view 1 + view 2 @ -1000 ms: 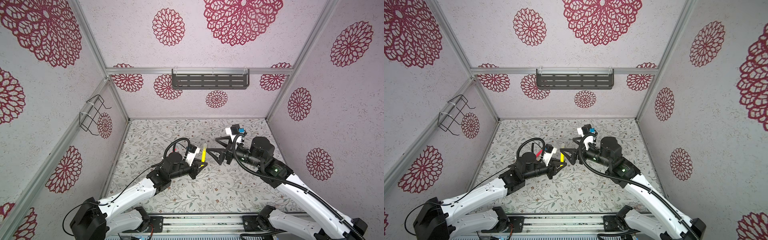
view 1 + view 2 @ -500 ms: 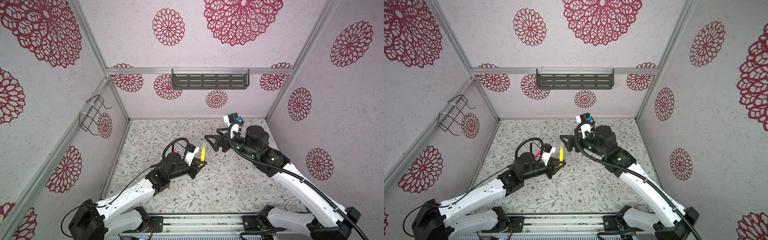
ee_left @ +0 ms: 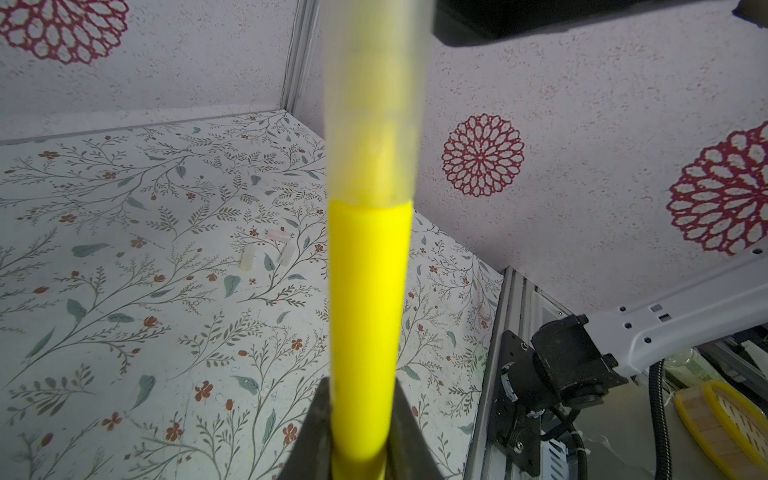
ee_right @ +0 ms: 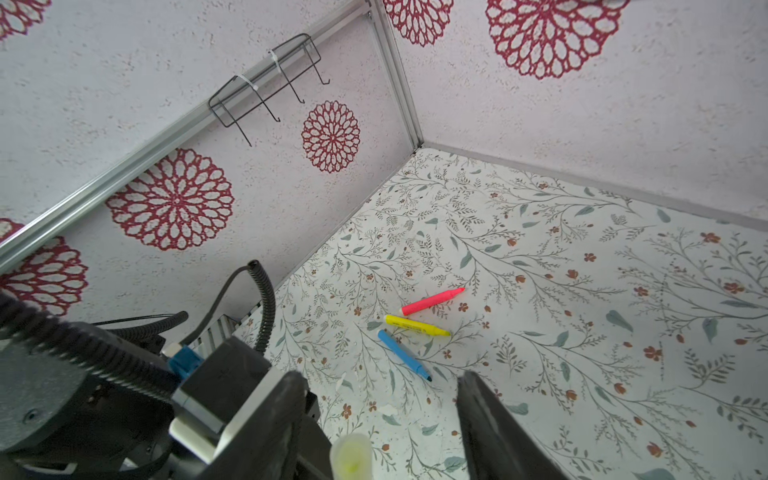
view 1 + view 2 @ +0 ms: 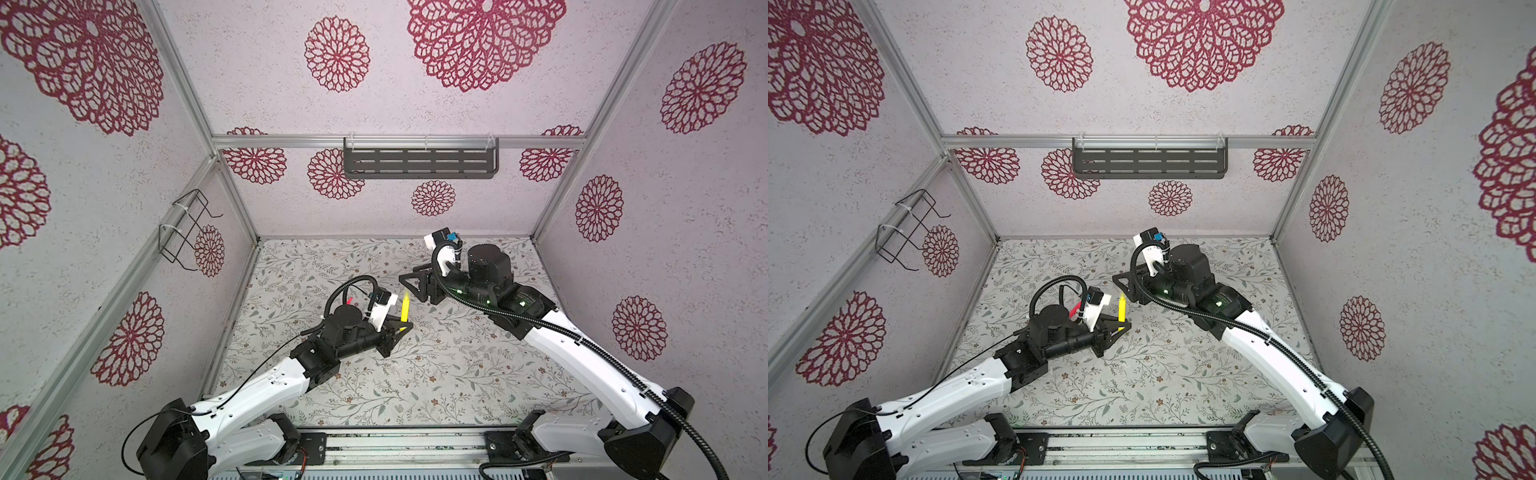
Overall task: Insert the pens into the pen caps
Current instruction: 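Press the cap down onto the highlighter held upright by the left gripper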
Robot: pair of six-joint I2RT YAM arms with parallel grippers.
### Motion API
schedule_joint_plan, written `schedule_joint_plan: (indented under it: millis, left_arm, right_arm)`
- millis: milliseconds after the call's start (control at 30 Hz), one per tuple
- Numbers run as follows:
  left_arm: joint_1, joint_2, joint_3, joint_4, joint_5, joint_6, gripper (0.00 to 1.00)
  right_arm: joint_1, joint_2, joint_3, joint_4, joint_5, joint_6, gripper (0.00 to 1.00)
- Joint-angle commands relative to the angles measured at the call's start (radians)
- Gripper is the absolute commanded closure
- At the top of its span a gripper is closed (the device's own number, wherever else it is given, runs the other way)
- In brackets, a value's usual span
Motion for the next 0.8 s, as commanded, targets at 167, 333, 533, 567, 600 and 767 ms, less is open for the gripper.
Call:
schedule_joint_plan:
  millis: [167, 333, 533, 567, 600, 767]
  left_arm:
    - [-0.012, 0.013, 0.04, 0.006, 0.0, 0.019, 1.0]
    - [-0.012, 0.014, 0.04, -0.001, 0.0, 0.021, 1.0]
    - [-0.011, 0.015, 0.039, -0.001, -0.002, 0.021, 1.0]
    - [-0.012, 0.016, 0.039, 0.0, -0.003, 0.02, 1.0]
    - [-0.012, 0.017, 0.037, 0.002, -0.001, 0.02, 1.0]
    - [-0.013, 0.016, 0.036, 0.0, 0.0, 0.02, 1.0]
  right_arm:
    - [0.021, 0.009, 0.043, -0.014, 0.001, -0.043, 0.5]
    - [0.036, 0.019, 0.044, -0.022, 0.012, -0.06, 0.56]
    - [0.05, 0.027, 0.045, -0.026, 0.015, -0.074, 0.66]
    - [0.051, 0.026, 0.042, -0.023, 0.017, -0.074, 0.67]
    - [0.052, 0.025, 0.037, -0.019, 0.017, -0.077, 0.69]
    - [0.058, 0.018, 0.025, -0.008, 0.019, -0.081, 0.79]
